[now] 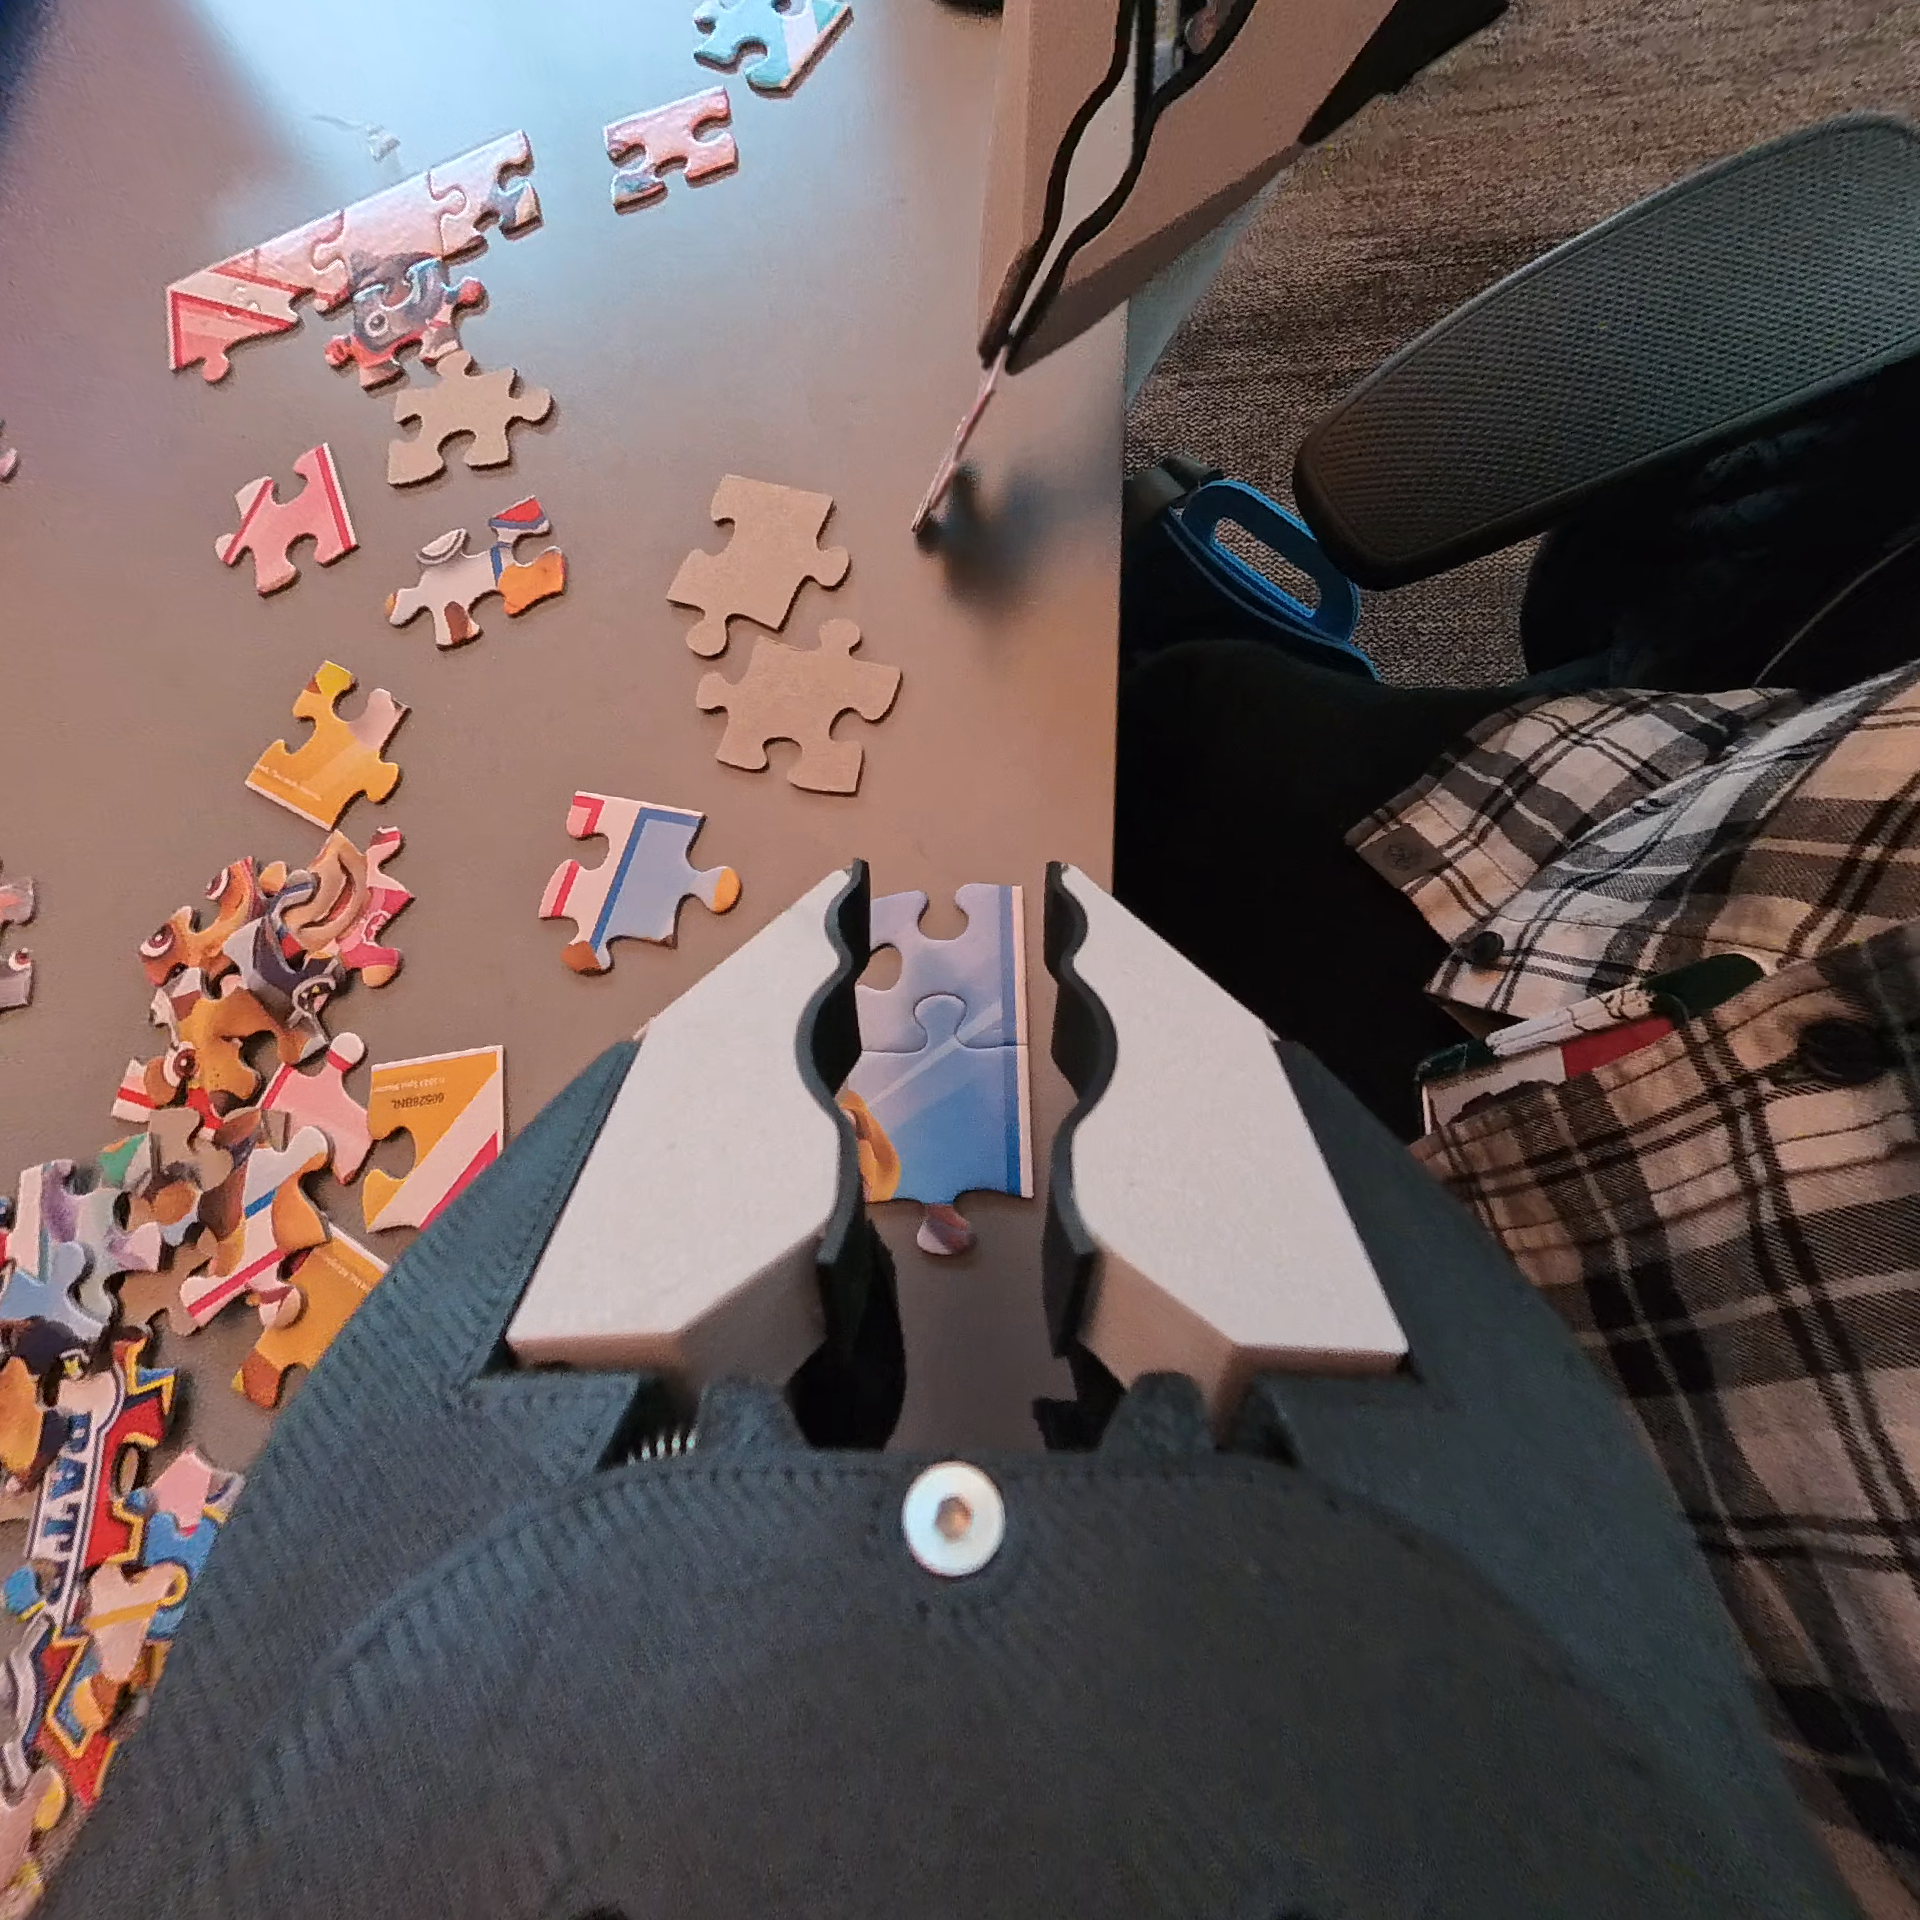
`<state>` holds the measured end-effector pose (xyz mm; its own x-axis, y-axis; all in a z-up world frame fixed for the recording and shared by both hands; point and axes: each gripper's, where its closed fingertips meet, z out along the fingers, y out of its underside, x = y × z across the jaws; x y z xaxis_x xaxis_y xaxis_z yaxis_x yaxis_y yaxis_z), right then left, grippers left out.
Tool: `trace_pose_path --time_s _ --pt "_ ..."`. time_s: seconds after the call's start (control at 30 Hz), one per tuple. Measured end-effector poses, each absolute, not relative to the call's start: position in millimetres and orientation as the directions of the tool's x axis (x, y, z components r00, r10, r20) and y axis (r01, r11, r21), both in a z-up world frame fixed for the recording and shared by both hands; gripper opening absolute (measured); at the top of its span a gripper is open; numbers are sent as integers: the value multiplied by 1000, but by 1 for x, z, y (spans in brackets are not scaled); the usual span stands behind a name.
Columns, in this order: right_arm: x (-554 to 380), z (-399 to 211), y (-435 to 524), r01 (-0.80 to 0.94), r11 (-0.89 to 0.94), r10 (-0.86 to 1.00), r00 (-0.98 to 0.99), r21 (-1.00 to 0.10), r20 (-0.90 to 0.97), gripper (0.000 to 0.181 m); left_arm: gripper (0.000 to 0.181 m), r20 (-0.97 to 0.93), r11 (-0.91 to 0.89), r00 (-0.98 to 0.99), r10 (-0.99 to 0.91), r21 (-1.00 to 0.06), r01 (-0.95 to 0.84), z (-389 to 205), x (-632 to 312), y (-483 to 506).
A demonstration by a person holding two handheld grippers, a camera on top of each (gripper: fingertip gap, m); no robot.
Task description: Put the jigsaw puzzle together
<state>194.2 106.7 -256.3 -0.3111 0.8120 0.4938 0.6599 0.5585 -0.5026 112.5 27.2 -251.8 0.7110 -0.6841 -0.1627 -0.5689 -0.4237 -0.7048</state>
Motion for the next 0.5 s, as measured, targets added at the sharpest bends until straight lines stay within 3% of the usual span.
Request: trace_pose_path --time_s 0.33,0.5 --pt "195 -254 116 668 600 766 -319 -441 558 0 31 -136 -450 739 -660 -716 -534 -254 102 24" --pt "189 -238 110 625 631 747 -328 -460 579 0 32 -139 -421 742 -656 -749 -512 -244 105 30"
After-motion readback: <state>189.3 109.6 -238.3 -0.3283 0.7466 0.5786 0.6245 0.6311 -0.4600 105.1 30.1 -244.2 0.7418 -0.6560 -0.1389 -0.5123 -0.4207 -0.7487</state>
